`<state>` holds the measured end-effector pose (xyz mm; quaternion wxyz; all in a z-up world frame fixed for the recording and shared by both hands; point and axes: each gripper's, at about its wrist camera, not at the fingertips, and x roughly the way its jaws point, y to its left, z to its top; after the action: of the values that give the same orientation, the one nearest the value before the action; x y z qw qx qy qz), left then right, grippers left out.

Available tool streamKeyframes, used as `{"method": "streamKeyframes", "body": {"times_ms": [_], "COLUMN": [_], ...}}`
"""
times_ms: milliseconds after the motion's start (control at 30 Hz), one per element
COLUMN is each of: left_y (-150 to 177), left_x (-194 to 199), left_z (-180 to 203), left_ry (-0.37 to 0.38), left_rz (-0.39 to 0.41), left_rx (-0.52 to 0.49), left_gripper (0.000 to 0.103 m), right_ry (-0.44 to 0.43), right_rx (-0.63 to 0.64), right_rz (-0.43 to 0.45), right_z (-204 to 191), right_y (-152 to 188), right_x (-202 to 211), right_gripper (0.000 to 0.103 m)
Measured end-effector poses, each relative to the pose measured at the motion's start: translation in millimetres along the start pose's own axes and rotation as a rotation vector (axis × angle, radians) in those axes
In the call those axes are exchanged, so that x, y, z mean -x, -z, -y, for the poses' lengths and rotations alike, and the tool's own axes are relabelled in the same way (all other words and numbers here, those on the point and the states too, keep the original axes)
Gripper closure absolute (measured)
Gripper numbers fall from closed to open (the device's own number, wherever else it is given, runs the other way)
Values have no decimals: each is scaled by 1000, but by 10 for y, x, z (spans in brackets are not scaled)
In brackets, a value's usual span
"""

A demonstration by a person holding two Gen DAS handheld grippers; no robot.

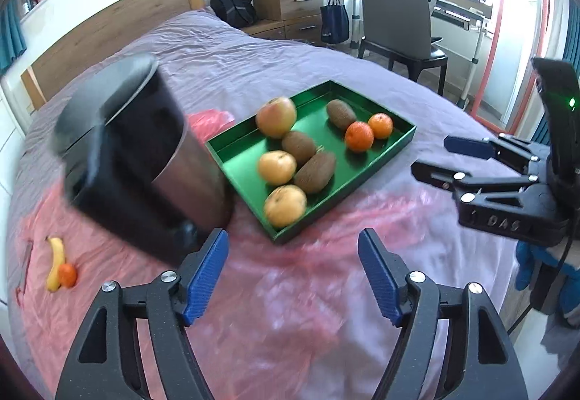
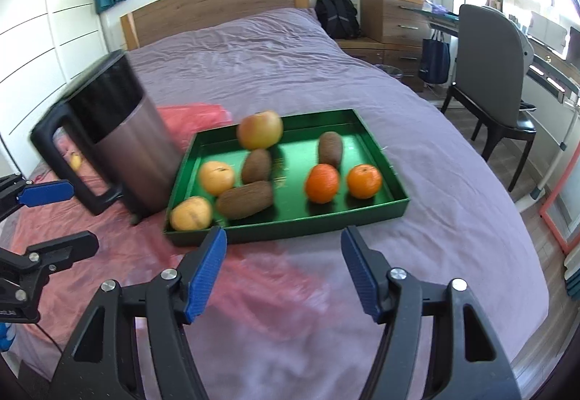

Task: Organize fruits
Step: 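Withdraw both open tools and move them over the banana and last mandarin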

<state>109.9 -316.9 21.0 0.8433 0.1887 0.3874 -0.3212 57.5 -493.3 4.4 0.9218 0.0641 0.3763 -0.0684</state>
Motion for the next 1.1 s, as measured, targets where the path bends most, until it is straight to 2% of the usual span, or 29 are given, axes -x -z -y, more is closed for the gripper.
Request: {"method": "streamKeyframes", "body": {"times_ms": [167, 433, 633, 933, 1100], "left_y": [409, 931, 1261, 1673, 1803], "left_x": [223, 513, 634, 696, 622], "left_z": [-291, -837, -1320, -2105, -2474], "left_ry": [-48, -121, -178, -233, -245], "left_rz": [-27, -46, -67, -85, -98], "left_rx": [19, 100, 159, 279, 327], "left_gripper": [33, 24, 24, 24, 24], "right_ry": [-52, -139, -229, -345, -384], "right_rx": [32, 140, 229, 340, 374], "right_rz": [-9, -56, -75, -126, -160], "right_z": [-375, -1115, -1723, -2647, -3012], "right_y": [131, 322, 387, 403, 367], "right_x": [154, 244, 283, 36, -226], "right_gripper": [0, 0, 0, 0, 0]}}
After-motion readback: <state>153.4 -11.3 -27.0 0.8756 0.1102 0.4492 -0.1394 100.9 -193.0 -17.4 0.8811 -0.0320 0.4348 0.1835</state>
